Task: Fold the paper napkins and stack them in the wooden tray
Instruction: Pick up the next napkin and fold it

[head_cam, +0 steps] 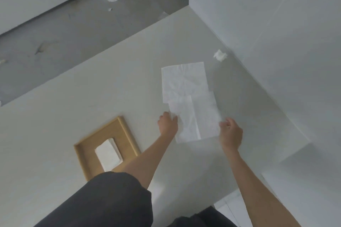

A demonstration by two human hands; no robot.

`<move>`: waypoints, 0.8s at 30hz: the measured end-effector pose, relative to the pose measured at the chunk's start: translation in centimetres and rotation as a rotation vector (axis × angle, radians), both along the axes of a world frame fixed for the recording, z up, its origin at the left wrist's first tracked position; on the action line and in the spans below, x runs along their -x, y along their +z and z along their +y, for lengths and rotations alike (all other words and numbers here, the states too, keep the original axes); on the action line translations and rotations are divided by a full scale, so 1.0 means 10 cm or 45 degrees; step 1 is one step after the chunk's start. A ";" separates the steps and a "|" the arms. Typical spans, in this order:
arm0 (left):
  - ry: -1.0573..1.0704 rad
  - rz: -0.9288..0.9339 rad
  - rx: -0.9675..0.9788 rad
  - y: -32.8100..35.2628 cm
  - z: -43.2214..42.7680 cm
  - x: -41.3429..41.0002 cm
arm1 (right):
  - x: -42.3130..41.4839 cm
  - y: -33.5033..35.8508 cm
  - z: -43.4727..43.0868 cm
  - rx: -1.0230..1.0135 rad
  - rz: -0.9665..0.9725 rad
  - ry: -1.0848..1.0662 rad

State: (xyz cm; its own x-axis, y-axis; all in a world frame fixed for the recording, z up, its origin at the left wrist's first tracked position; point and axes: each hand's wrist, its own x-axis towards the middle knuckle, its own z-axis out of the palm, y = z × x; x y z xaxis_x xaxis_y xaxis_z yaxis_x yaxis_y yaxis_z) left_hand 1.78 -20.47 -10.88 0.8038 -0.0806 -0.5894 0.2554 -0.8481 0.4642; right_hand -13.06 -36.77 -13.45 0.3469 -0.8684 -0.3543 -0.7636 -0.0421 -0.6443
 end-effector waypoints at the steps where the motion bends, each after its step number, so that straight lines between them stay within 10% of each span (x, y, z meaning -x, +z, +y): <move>1: 0.029 0.012 -0.045 -0.05 -0.07 0.04 | 0.01 -0.05 -0.03 -0.003 0.023 0.014; 13: 0.237 0.032 -0.078 -0.24 -0.22 0.15 | -0.24 -0.07 0.00 0.078 0.185 0.090; 17: 0.509 0.203 0.260 -0.09 -0.07 0.13 | -0.25 0.13 -0.01 0.209 -0.016 0.223; 24: 0.895 0.533 1.029 0.48 0.66 0.43 | -0.79 1.06 0.25 -0.390 -0.532 0.515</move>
State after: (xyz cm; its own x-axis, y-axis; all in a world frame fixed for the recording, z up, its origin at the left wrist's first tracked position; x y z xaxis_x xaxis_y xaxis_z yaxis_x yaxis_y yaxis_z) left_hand -2.47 -13.87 -6.11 0.5740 -0.1678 -0.8015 0.8169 0.0497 0.5746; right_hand -5.20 -34.26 -2.84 0.7868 -0.5218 -0.3296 -0.4091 -0.0410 -0.9116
